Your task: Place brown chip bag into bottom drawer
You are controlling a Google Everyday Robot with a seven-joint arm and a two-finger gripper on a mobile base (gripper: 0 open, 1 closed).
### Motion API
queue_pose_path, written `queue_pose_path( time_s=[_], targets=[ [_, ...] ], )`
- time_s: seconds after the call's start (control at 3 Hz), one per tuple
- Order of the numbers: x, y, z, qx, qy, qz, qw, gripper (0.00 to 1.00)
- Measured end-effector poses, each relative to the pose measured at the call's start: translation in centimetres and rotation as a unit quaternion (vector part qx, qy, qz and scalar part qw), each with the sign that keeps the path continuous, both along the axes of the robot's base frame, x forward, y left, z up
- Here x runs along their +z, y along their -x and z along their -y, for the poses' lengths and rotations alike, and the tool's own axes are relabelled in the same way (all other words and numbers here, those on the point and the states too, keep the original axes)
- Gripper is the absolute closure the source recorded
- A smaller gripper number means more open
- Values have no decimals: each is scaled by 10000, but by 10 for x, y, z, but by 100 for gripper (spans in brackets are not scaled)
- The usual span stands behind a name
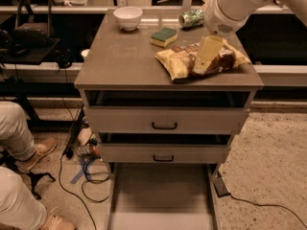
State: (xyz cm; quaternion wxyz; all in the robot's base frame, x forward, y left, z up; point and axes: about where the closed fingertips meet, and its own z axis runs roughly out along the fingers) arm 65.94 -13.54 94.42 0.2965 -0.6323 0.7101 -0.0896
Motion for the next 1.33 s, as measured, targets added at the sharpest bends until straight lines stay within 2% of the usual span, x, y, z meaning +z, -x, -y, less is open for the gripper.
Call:
queue_pose_path(
  time_s=[0.33, 0.67, 1.0, 1.33],
  targets=[
    [-5, -4, 13, -191, 68, -7, 9998, 0],
    [-21, -16, 56, -723, 261, 41, 9970, 0],
    [-35, -33, 95, -1183, 352, 66, 9923, 0],
    [-49, -52, 113, -1370, 391, 12, 9898, 0]
  ],
)
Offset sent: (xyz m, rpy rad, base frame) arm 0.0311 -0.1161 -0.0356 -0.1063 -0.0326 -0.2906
